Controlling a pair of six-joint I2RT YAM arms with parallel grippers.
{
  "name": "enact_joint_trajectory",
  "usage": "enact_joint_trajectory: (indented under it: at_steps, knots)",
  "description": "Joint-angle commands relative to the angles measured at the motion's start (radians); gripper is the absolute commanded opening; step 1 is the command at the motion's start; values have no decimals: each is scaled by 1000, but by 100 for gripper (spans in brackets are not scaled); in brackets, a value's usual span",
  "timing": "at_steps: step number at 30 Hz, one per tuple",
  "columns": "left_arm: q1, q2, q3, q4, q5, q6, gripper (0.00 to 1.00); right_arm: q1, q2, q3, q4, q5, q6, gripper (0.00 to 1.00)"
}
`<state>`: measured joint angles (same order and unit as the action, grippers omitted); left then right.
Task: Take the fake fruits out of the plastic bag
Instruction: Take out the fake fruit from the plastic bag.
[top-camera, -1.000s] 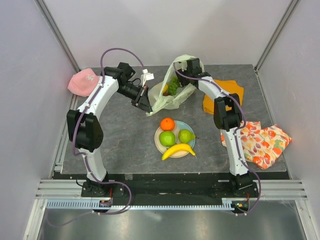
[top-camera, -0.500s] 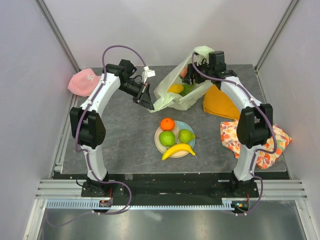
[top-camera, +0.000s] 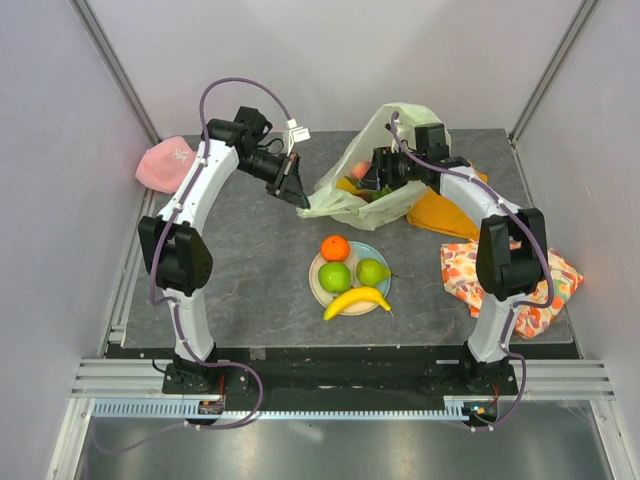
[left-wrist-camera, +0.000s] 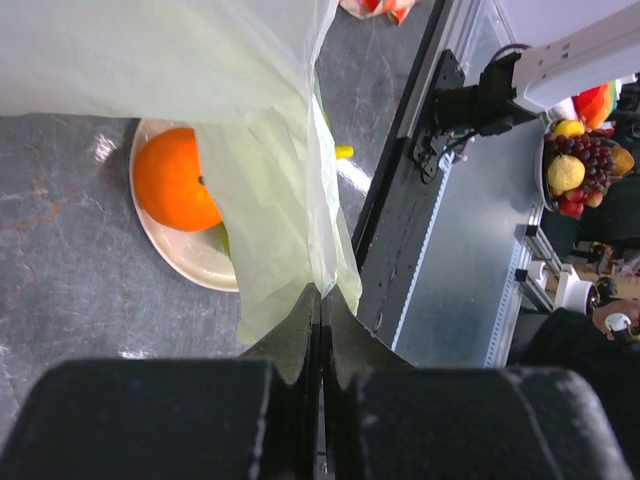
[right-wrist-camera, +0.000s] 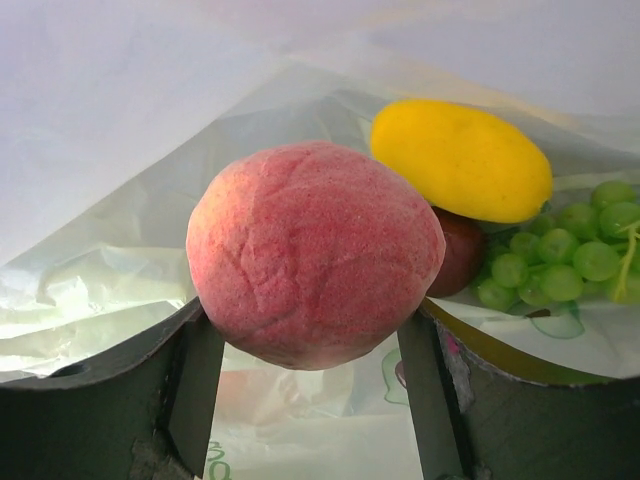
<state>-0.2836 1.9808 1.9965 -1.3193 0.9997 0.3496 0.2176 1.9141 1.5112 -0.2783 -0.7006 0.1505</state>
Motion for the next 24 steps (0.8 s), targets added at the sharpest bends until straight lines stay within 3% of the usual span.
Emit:
enact_joint_trajectory:
  at_steps: [1, 5, 10, 16, 24]
  knots:
    - [-3, 32, 93, 15, 66, -37, 2, 31, -114, -23, -6, 108, -3, 54]
    - [-2, 44, 156, 0, 123, -14, 2, 113, -214, -173, 11, 282, -120, 54]
    - [-3, 59, 182, -9, 117, 0, 2, 143, -213, -232, 85, 250, -109, 51]
    - [-3, 64, 137, -20, 116, 15, 2, 178, -289, -137, 104, 268, -98, 50]
    - [-2, 76, 131, 0, 85, -11, 2, 207, -486, 55, -5, 293, -318, 53]
